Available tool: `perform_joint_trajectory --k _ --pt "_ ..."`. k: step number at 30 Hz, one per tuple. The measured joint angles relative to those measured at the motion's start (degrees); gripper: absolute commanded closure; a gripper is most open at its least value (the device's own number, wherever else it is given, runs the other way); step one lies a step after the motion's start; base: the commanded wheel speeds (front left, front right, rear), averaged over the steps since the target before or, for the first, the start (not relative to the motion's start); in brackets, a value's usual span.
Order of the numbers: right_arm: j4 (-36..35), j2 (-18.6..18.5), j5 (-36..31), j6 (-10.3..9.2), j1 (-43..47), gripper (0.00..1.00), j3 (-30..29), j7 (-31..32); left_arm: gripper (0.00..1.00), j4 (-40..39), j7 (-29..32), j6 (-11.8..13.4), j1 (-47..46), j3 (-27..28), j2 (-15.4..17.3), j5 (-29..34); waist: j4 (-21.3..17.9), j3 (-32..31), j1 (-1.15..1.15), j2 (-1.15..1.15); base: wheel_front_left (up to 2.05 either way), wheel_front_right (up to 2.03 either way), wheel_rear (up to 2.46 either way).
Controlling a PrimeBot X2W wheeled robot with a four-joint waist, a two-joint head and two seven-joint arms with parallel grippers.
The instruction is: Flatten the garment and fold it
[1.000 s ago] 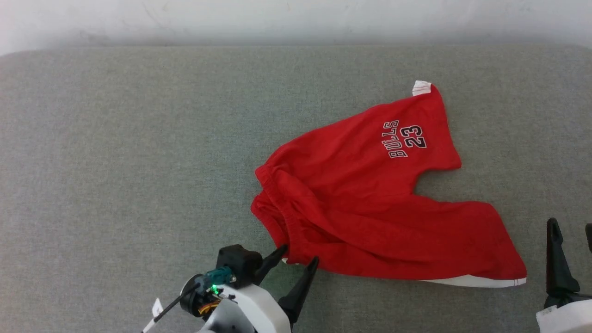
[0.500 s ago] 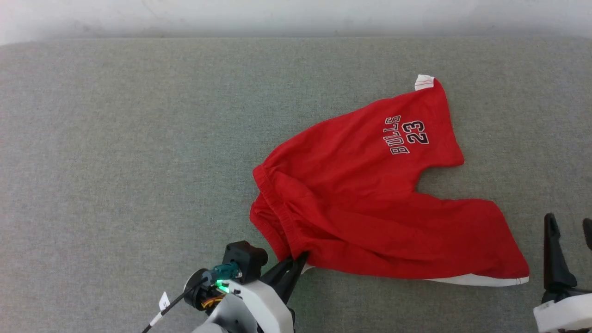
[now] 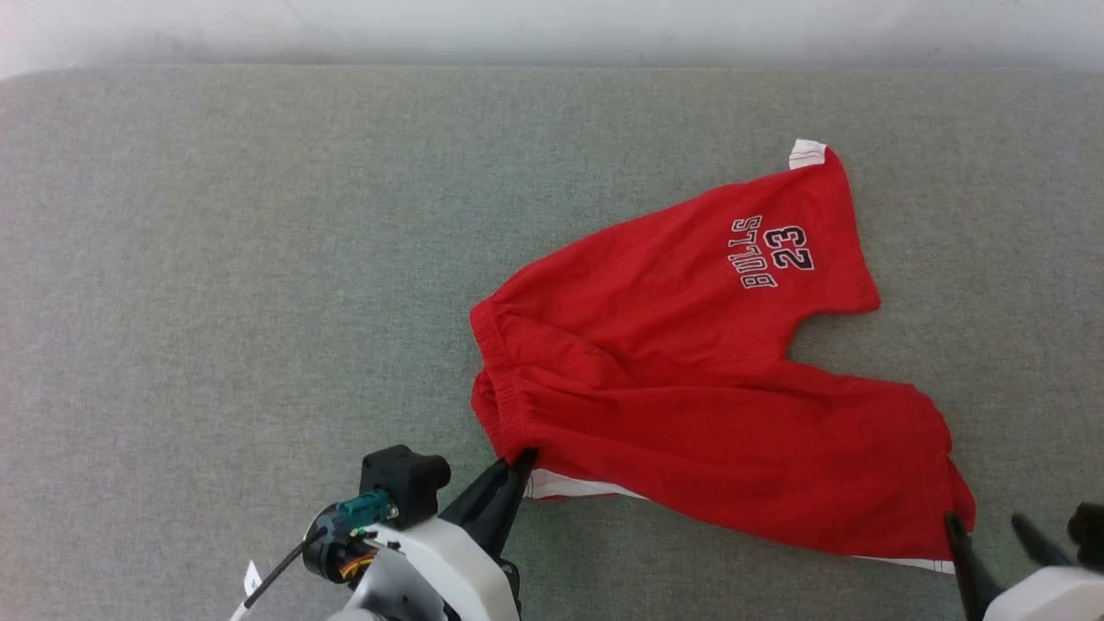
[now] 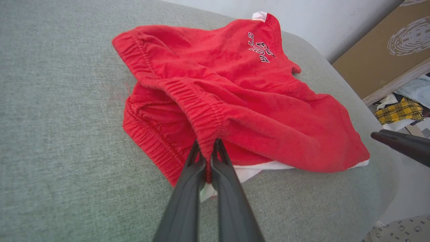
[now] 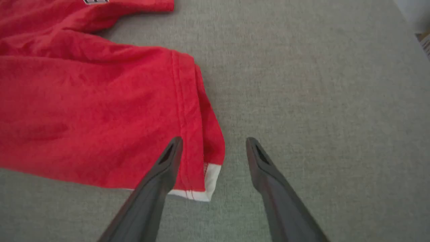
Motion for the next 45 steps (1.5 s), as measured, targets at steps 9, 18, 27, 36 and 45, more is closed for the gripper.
perform_joint_trajectory --k 9,18,27,36,45 --pt "-1.03 -0.1 0.4 0.0 2.25 0.0 0.44 5.52 1.0 -0.58 0.0 0.05 0.01 -0.13 -0.1 -0.16 0.13 0.89 0.0 0.0 0.0 0.0 0.0" --pt "2.89 0.01 0.88 0.0 2.07 0.0 2.13 4.83 1.0 -0.67 0.04 0.55 0.01 -0.21 -0.02 -0.57 0.4 0.84 0.0 0.0 0.0 0.0 0.0" --pt "6.73 0.0 0.69 0.0 0.18 0.0 1.87 2.97 1.0 -0.64 -0.01 0.56 0.01 -0.41 -0.09 -0.88 0.98 1.06 0.0 0.0 0.0 0.0 0.0" --pt "8.45 0.01 1.93 0.08 -1.74 1.0 -0.04 3.41 1.0 -0.19 -0.52 0.56 -0.05 -0.62 -0.51 -1.23 1.32 1.52 0.0 0.0 0.0 0.0 0.0" --pt "7.71 0.16 6.2 0.08 -3.24 1.0 -0.85 -0.48 1.0 -1.4 -3.33 1.07 1.2 2.09 -1.36 -5.03 0.84 0.01 0.0 0.01 0.0 0.0 0.0"
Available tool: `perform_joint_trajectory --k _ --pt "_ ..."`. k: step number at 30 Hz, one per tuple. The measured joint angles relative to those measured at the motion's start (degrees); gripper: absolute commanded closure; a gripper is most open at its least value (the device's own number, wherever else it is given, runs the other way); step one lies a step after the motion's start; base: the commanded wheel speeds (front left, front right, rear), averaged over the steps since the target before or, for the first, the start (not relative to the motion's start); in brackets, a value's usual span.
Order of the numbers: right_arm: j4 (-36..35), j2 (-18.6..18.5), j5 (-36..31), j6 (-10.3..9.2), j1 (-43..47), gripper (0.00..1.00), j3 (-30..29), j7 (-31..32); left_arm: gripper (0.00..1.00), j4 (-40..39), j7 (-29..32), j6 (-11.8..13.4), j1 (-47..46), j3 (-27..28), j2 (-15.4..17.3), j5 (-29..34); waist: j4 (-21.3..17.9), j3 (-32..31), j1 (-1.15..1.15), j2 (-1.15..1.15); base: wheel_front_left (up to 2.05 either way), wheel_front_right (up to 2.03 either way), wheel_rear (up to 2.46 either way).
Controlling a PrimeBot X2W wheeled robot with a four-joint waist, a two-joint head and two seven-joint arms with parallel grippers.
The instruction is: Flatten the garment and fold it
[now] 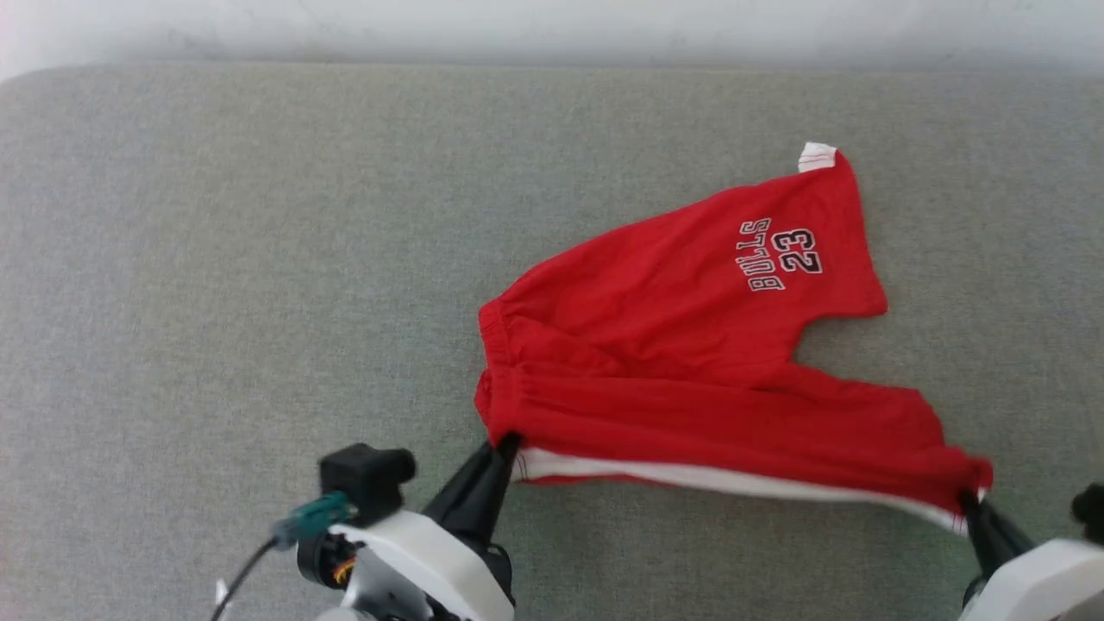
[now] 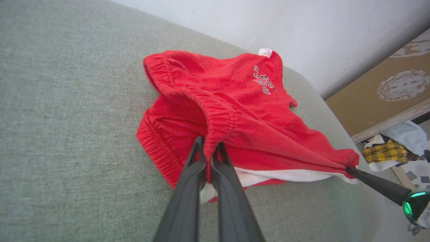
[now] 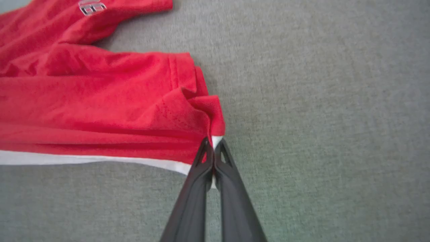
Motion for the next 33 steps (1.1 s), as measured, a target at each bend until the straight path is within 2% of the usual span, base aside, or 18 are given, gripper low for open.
perform_joint_trajectory --k 8,12,18,23,28,33 --pt "-10.5 0.02 7.21 0.0 -7.22 1.0 -0.68 0.41 1.0 -9.7 -1.59 -0.4 0.51 6.58 -0.29 -6.91 -1.17 -3.5 0.0 0.0 0.0 0.0 0.0" --pt "-16.06 0.03 7.34 -0.01 -13.8 1.0 -0.43 2.98 1.0 -14.32 0.58 1.71 -3.18 9.54 0.36 -7.81 -1.71 -5.85 0.0 0.0 0.0 0.0 0.0" --pt "-21.51 -0.04 7.44 -0.02 -25.8 1.0 2.4 8.86 1.0 -19.95 8.11 4.77 -13.54 12.15 1.53 -10.23 -2.4 -9.55 0.0 0.0 0.0 0.0 0.0" --pt "-23.06 -0.14 8.66 -0.02 -34.33 1.0 3.53 14.3 1.0 -21.64 15.11 9.15 -23.43 13.55 1.75 -11.21 -2.82 -11.7 -0.01 0.0 0.0 0.0 0.0" --pt "-22.65 -0.34 9.58 -0.02 -41.02 1.0 3.79 19.85 1.0 -20.06 23.48 12.34 -30.16 13.27 3.3 -12.4 -3.12 -11.38 -0.01 0.0 0.0 0.0 0.0" --pt "-17.94 -0.71 9.79 -0.03 -46.09 1.0 4.54 24.5 1.0 -15.0 29.76 14.06 -34.72 12.05 4.1 -14.03 -3.42 -8.91 0.0 0.0 0.0 0.0 0.0"
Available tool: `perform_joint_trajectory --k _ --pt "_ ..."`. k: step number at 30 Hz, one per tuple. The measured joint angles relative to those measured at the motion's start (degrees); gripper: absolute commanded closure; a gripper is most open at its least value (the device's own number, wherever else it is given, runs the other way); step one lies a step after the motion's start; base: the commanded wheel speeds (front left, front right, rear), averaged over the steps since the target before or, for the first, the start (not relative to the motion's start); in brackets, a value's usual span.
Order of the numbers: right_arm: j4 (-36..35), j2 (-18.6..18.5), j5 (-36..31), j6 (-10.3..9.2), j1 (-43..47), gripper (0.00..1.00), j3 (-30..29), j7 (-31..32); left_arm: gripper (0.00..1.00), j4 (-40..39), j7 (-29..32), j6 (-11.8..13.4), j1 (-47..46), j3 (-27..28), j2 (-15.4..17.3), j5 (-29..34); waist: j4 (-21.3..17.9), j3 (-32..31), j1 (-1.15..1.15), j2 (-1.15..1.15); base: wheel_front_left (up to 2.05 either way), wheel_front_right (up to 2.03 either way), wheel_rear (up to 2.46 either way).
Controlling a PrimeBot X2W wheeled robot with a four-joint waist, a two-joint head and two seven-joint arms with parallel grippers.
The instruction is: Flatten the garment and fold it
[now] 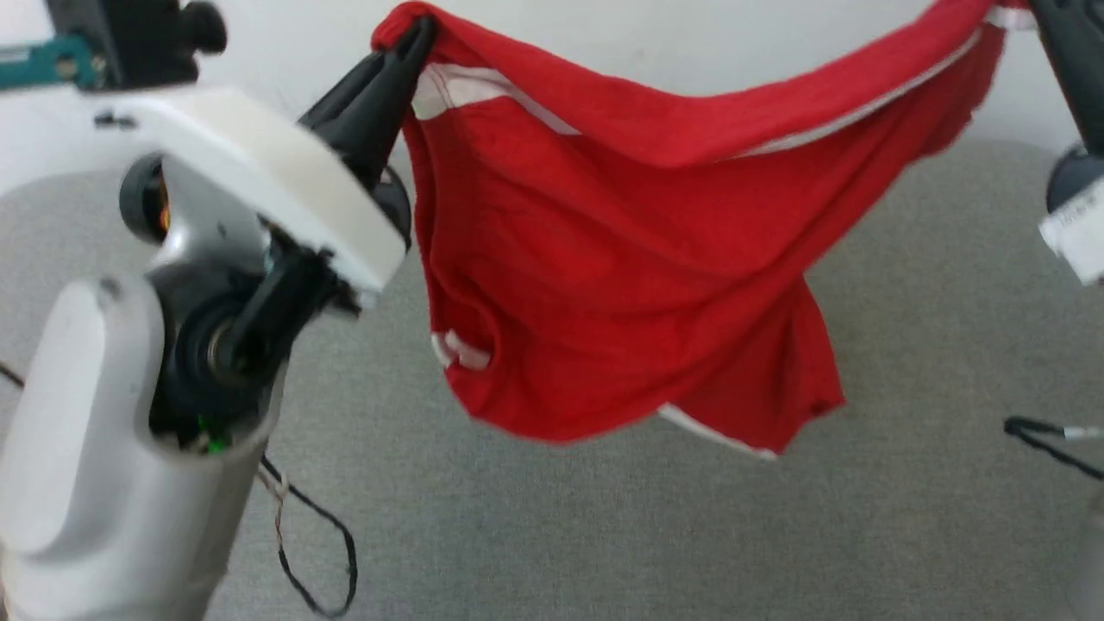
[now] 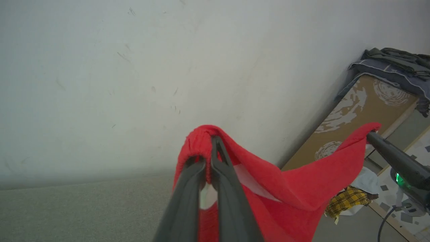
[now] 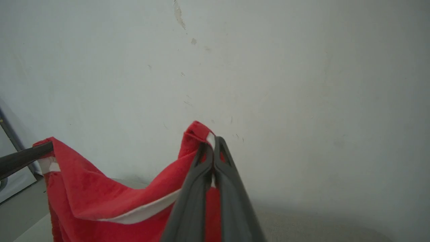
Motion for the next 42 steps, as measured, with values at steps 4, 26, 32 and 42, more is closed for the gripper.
perform_joint_trajectory --k 4,26,32,42 --pt "6.26 -1.2 -1.55 -0.05 -6.7 1.0 1.14 0.26 1.0 6.16 1.11 -0.22 -7.32 -1.41 0.52 1.94 -0.29 3.27 0.01 0.0 0.0 0.0 0.0" --pt "47.24 -6.41 -11.9 -0.05 -41.38 1.0 9.95 -23.63 1.0 41.74 -26.29 -18.0 -40.45 -4.26 -7.43 10.92 -2.15 26.47 0.02 0.0 0.0 0.0 0.0" --pt "46.65 -9.53 -6.09 -0.05 -37.36 1.0 12.78 -25.8 1.0 43.56 -28.46 -23.58 -35.79 -7.13 -8.02 9.74 -2.27 30.88 0.01 0.0 0.0 0.0 0.0" --pt "27.8 -14.52 5.2 -0.05 -14.84 1.0 13.15 -25.04 1.0 35.06 -26.07 -22.13 -21.42 -6.87 -7.16 3.69 -1.39 30.23 0.0 0.0 0.0 0.0 0.0"
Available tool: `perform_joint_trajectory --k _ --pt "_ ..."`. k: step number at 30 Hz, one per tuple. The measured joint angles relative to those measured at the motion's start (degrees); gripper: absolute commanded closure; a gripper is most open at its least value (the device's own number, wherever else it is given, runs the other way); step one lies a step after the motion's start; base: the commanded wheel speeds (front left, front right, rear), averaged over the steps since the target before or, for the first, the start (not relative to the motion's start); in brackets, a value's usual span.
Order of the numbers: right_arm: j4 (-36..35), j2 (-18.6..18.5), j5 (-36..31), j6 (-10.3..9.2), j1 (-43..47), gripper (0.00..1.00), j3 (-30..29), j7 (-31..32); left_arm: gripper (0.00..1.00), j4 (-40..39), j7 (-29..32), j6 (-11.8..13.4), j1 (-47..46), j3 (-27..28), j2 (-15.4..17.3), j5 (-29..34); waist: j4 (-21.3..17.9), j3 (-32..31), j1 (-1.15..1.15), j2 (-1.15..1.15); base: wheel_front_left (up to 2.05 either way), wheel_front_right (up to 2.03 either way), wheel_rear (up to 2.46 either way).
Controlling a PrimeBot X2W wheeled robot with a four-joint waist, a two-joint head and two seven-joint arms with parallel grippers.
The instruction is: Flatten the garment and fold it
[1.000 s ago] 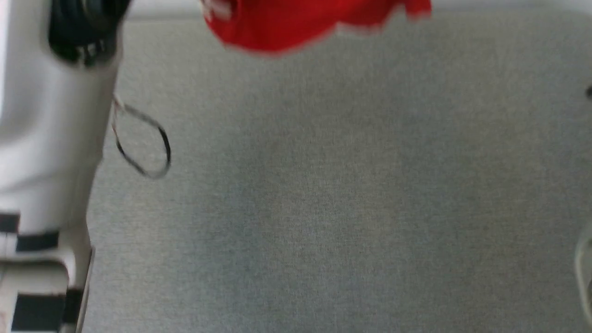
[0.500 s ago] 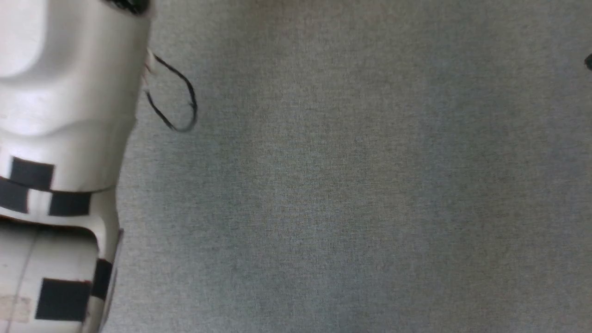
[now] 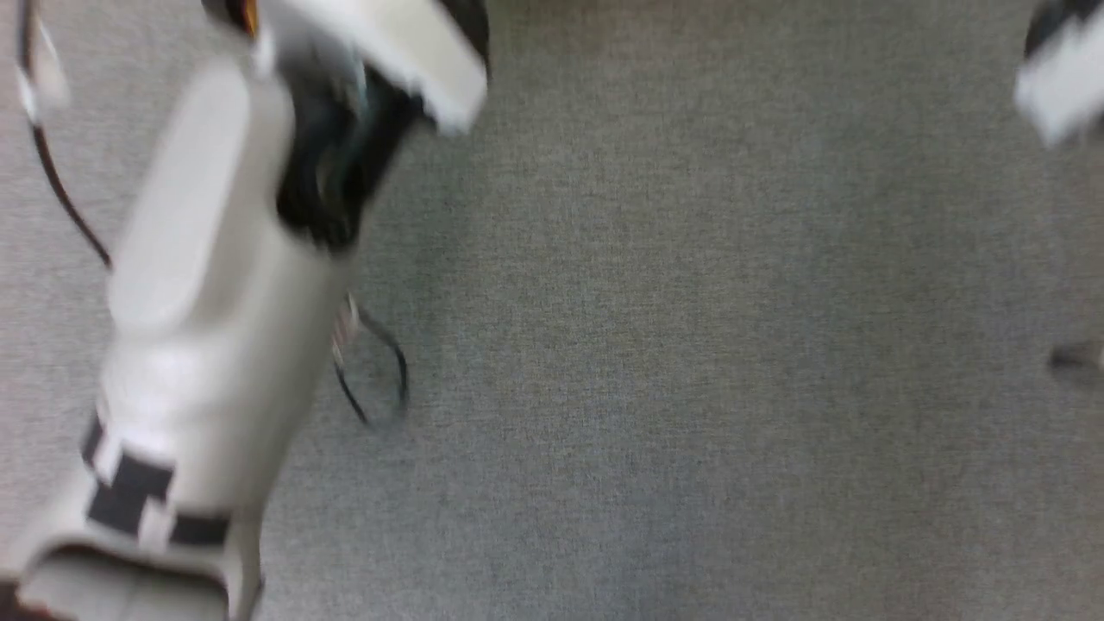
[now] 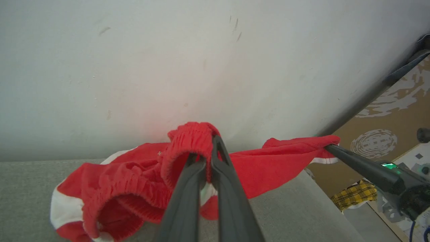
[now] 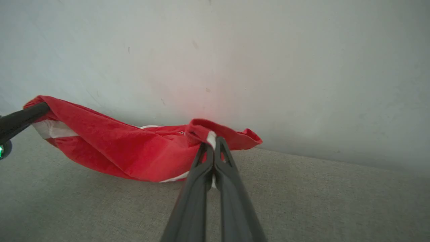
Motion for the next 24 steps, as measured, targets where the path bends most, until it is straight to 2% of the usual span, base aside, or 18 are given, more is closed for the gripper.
perform_joint_trajectory --k 7,11,13,17,24 --pt "-14.15 3.44 2.2 0.01 22.07 1.0 -7.95 3.71 1.0 -15.77 4.83 6.68 19.66 -1.12 2.76 -2.97 0.14 -5.28 -0.02 0.0 0.0 0.0 0.0" --pt "-17.84 7.32 1.94 0.0 31.77 1.0 -12.41 5.68 1.0 -21.85 5.68 11.13 30.2 -2.47 4.92 -1.99 0.43 -8.31 -0.02 0.0 0.0 0.0 0.0" --pt "-18.66 8.59 1.15 0.01 35.86 1.0 -13.65 6.08 1.0 -23.24 5.46 12.92 34.92 -2.59 4.98 -2.34 0.62 -9.72 -0.02 0.0 0.0 0.0 0.0" --pt "-18.8 10.23 -0.32 0.0 43.18 1.0 -14.69 6.66 1.0 -24.01 5.2 14.61 43.18 -3.21 6.02 -2.94 1.05 -12.4 -0.02 0.0 0.0 0.0 0.0" --pt "-17.92 12.82 -1.71 0.0 55.42 1.0 -14.82 10.33 1.0 -24.58 5.31 15.55 54.0 -4.53 8.02 -4.7 1.85 -16.87 -0.02 -0.01 0.0 0.0 0.0"
